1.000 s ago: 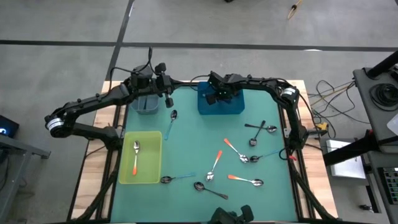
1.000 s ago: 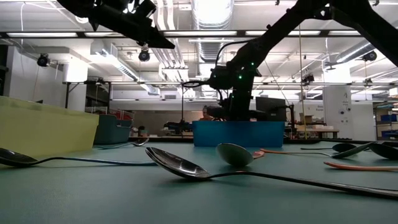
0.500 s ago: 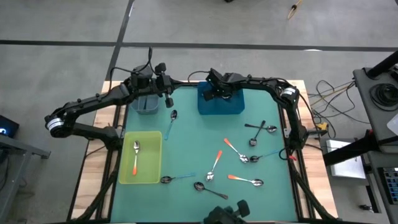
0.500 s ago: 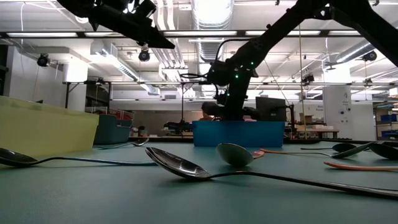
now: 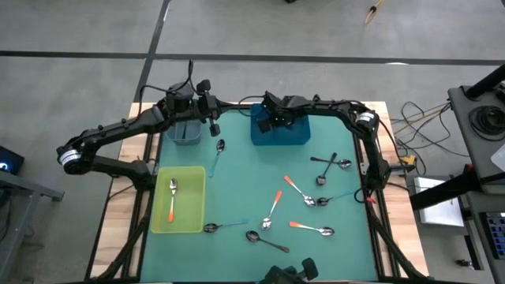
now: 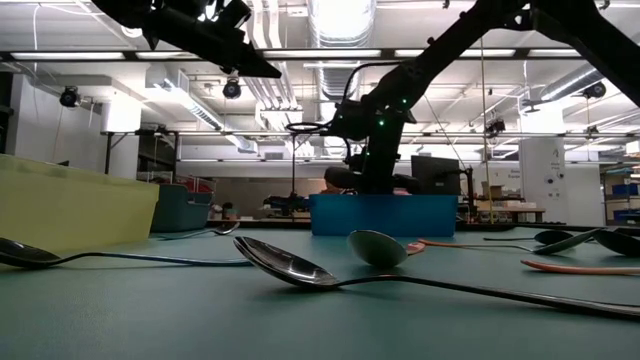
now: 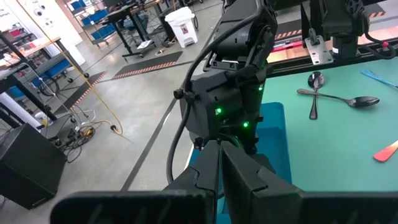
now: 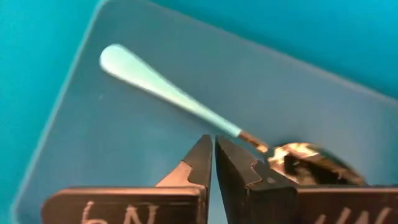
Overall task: Sort silverware by color (type)
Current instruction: Put the blue spoon into the dark blue bin
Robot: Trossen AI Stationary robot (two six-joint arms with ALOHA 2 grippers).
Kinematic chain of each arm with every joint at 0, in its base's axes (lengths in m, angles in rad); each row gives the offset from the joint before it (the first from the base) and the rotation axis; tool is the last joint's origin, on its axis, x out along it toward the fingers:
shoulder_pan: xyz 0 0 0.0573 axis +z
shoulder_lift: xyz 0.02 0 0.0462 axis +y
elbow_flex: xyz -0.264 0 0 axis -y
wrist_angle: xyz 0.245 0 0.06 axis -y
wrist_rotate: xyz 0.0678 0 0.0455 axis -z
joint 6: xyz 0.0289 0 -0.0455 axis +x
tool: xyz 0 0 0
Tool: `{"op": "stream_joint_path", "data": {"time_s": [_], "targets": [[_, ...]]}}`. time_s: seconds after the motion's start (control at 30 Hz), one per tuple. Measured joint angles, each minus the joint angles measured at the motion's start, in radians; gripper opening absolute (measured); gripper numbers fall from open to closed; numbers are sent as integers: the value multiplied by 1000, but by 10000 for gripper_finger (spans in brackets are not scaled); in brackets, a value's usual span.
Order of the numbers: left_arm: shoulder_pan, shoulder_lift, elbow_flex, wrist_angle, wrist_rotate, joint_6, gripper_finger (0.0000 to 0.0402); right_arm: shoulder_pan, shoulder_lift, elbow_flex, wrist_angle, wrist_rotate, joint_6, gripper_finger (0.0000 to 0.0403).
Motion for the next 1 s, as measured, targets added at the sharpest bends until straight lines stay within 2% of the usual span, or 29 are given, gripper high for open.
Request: {"op": "stream_joint_path", "data": {"time_s": [0.57,0.8,1.0], "targets": [[0,0,0,0,-6,0,0,4,16,-8,3,18,-10,13],[0,0,-1,-1,-7,0,0,4,44,-8,81,26,-32,13],[0,0,-1,-1,-7,0,0,4,45,-8,146,91,-55,13]]}}
